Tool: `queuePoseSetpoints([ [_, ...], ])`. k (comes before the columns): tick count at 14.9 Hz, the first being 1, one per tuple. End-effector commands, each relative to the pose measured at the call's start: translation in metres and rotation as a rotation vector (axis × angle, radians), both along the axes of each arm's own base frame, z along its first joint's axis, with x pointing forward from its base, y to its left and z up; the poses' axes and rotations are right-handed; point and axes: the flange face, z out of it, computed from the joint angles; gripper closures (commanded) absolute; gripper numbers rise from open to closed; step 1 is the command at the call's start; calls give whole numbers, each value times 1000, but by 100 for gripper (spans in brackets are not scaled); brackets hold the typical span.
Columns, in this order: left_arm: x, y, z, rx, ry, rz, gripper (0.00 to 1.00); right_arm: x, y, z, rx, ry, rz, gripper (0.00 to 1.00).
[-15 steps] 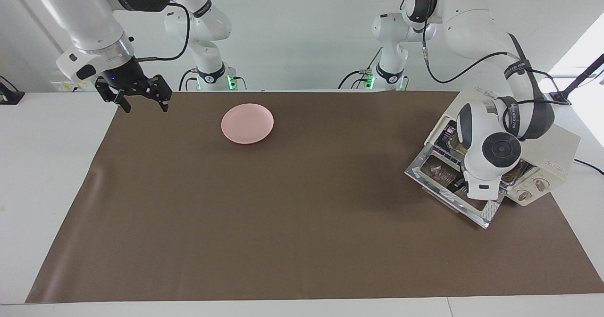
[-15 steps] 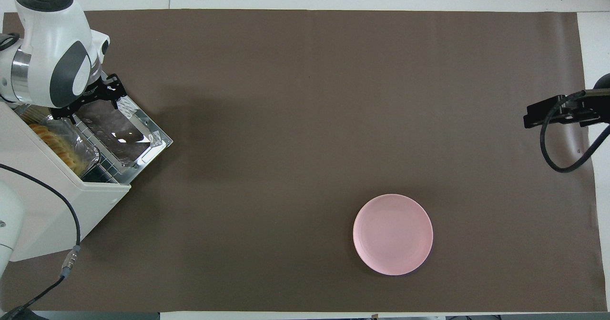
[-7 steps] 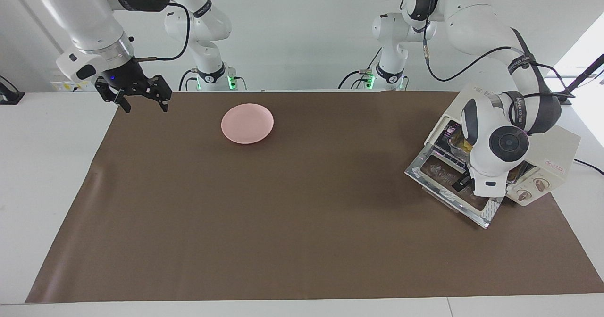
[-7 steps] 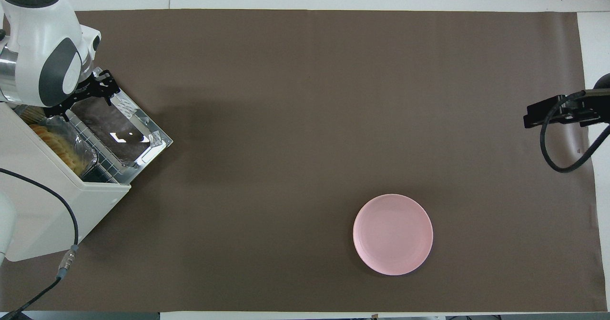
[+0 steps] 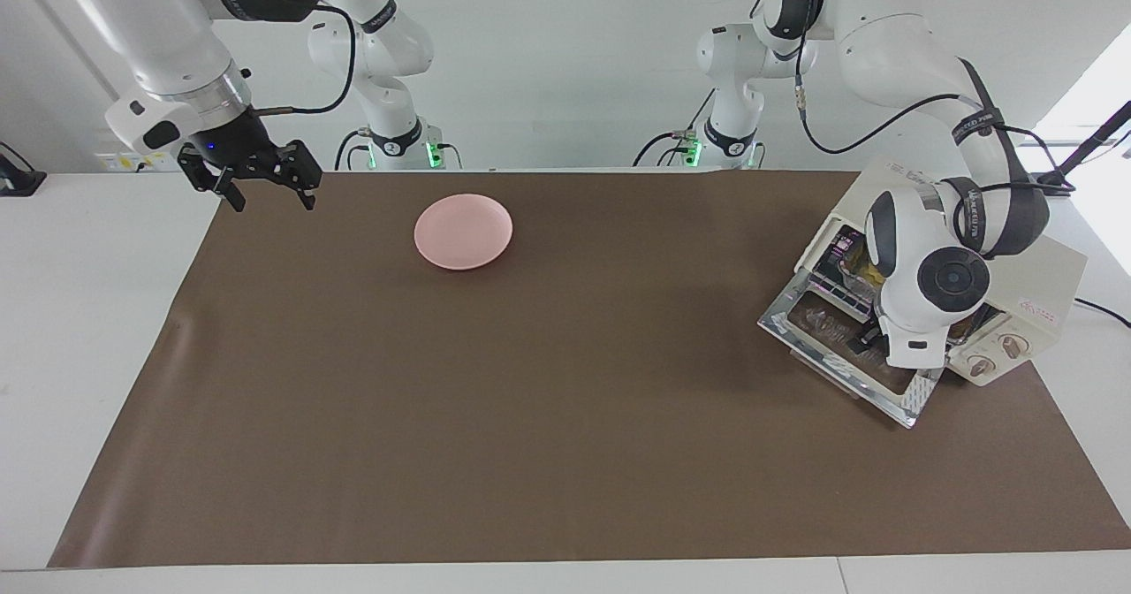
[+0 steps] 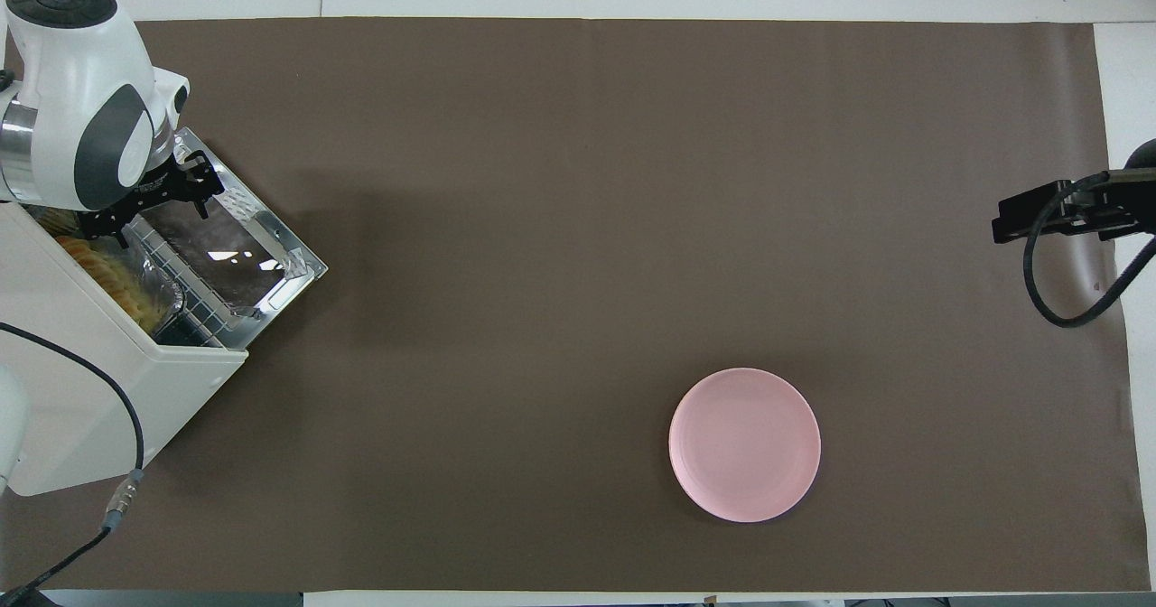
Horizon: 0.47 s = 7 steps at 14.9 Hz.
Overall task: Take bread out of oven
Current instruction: 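Grasp the edge of the foil tray with the left gripper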
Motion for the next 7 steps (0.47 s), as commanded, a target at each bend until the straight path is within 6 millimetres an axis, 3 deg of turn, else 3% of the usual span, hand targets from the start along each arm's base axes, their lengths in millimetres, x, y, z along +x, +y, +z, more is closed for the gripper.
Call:
queuePoseSetpoints([
  [1,-15,4,0,16,4,-7,0,-4,-2,1,2,11,-12,0],
  [2,-21,4,-8,11,-4,-16,2,-4,-2,1,2,11,-12,0],
  [3,-27,2,-15,4,-15,-29,16,-4,-2,1,2,11,-12,0],
  [5,-29,3,-16,0,-16,-33,55,-4,-2,1,2,11,-12,0],
  [6,-29,4,-16,0,-12,-35,85,-4,-2,1,2,10,-12,0],
  [7,-27,2,-13,0,-18,-37,100,-4,-2,1,2,11,-12,0],
])
